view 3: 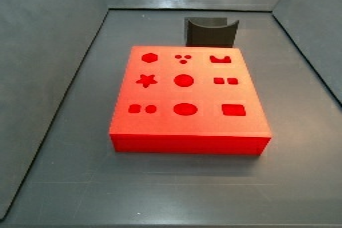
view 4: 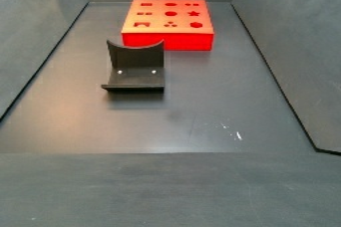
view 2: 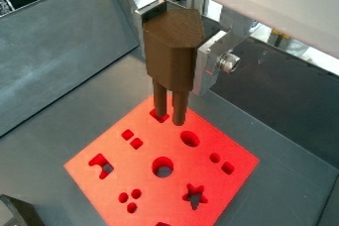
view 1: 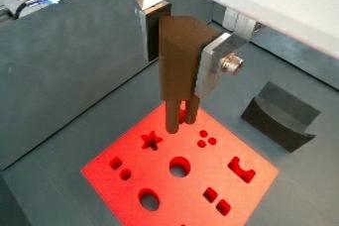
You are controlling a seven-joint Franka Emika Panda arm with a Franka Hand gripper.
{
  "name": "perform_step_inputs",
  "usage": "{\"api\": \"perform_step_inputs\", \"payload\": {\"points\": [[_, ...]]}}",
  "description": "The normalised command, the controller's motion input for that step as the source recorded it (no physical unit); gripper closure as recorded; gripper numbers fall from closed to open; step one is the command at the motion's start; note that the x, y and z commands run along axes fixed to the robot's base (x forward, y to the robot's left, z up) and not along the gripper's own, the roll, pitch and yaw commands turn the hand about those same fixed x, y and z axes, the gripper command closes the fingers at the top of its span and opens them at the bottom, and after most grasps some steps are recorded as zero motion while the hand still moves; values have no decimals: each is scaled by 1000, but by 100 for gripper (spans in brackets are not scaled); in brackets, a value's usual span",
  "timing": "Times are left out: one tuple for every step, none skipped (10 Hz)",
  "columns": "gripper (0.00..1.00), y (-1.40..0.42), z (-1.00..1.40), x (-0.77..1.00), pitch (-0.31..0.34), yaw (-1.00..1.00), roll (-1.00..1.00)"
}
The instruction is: Insert the 3 prong object.
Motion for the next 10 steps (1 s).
{"api": "perform_step_inputs", "payload": {"points": [[100,420,-26,23,0,-80,-67],[100,783,-3,420,60,-29,-131],[100,843,-20,254,76,0,-144],[100,854,-97,146,106,-6,-116],[100,757,-503,60,161,-200,0],[100,417,-686,149,211,-320,29],[100,91,-771,106,191,-423,0],[100,0,-803,0,110,-460,-69],[100,0,-666,131,20,-403,-87],[100,0,-431,317,11,-329,0]]}}
